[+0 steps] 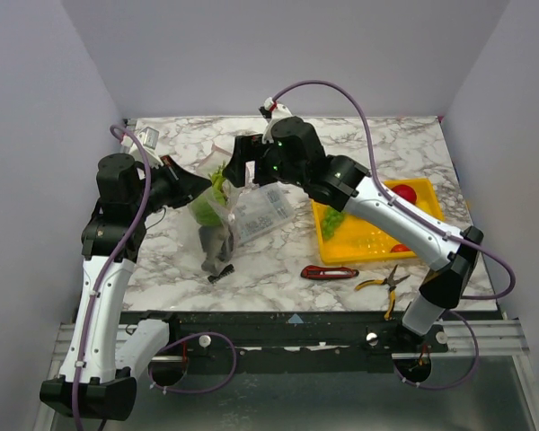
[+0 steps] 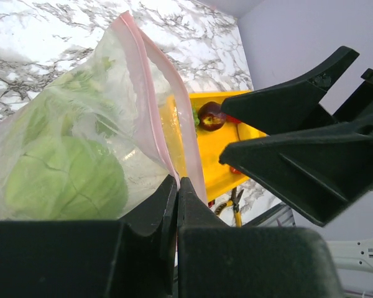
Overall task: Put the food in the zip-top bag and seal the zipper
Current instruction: Place the fake vegetable in the zipper food storage bag, then adjust the zipper food storage bag at the center of the board.
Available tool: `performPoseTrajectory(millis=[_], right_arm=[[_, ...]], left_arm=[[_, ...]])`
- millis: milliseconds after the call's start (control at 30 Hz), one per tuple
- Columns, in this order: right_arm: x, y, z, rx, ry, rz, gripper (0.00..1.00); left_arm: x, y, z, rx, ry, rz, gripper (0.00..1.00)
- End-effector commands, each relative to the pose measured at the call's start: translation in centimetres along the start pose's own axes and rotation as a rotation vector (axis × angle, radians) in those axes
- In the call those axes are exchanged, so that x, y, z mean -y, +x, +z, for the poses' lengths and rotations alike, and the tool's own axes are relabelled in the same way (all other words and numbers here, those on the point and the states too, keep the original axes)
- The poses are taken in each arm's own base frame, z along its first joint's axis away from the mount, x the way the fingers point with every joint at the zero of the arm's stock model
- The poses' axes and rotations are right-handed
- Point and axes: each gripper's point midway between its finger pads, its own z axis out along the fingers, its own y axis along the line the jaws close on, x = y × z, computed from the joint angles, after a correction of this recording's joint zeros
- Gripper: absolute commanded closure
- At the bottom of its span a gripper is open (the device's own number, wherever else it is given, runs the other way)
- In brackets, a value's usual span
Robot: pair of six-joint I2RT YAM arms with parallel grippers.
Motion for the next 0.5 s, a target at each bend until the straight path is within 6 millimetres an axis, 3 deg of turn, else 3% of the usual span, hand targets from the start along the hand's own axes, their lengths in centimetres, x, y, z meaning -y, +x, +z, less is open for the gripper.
performPoseTrajectory(millis=[0, 167, 300, 333, 467], right_arm=[[4.2, -0.1, -0.7, 0.058, 0.203, -0.001, 0.12], [2.0, 2.7, 0.8, 0.005, 0.046, 0.086, 0.28], [2.0, 4.2, 2.9, -0.041, 0.040, 0.109, 0.39], [1.8, 4.3, 3.3, -0.043, 0.028, 0.108, 0.46], [-0.8, 3.2, 3.9, -0.053, -0.042, 0.078, 0.93]], left_arm=[[1.3, -0.8, -0.6, 0.042, 0.043, 0.044, 1.00], [1.1, -0.7, -0.3, 0.038, 0.049, 0.033, 1.00], [1.2, -0.7, -0.5, 0.040, 0.048, 0.039, 1.00], [1.1, -0.8, -0.5, 0.041, 0.042, 0.041, 1.00], [0.1, -1.8, -1.6, 0.087, -0.067, 0.081, 1.00]])
